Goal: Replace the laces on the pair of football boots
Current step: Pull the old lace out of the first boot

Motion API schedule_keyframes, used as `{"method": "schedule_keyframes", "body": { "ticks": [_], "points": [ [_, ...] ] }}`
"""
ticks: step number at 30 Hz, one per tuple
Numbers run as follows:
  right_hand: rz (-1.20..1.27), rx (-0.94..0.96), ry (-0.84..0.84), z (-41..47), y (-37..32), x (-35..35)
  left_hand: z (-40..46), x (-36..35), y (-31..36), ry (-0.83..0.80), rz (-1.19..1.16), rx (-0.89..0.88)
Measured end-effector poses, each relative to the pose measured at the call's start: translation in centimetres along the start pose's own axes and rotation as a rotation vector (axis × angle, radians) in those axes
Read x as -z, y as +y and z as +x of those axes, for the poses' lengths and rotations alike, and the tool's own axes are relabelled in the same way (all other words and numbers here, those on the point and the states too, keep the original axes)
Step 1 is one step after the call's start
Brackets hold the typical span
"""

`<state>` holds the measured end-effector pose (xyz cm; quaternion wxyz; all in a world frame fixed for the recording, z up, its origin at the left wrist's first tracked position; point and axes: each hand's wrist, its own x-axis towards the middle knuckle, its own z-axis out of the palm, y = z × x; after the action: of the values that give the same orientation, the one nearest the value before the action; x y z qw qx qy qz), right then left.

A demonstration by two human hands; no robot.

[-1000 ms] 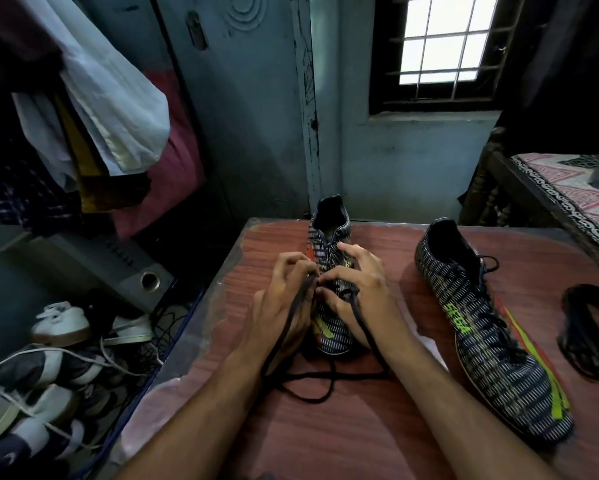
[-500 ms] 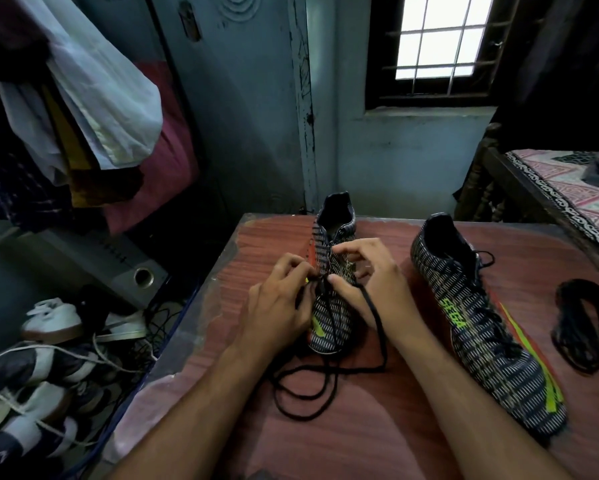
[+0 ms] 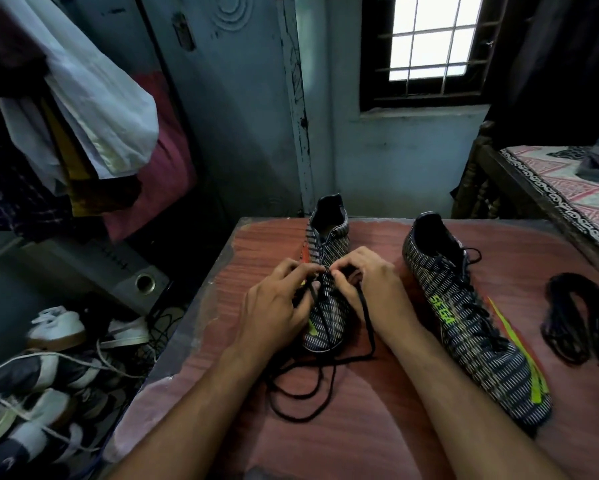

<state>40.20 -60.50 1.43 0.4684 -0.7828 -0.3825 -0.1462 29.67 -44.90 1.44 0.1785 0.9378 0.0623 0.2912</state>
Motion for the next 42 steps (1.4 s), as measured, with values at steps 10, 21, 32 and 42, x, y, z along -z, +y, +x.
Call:
{"method": "schedule_keyframes", "body": {
  "ticks": [10,21,32,42],
  "points": [
    [0.042,-0.039,-0.114,0.2,0.8,0.1,0.2,-0.6,-0.4,0.025,-0.182,0.022],
    [0.135,-0.146,-0.013,0.0,0.9,0.1,0.6,-0.7,-0.3,-0.041,-0.262,-0.042],
    [0.106,-0.068,-0.083,-0.1,1.0,0.2,-0.1,-0.7,0.3,0.092,-0.192,-0.053],
    [0.113,-0.098,-0.054,-0.4,1.3,-0.1,-0.7,2.0,0.7,0.301,-0.221,0.209]
  ]
}}
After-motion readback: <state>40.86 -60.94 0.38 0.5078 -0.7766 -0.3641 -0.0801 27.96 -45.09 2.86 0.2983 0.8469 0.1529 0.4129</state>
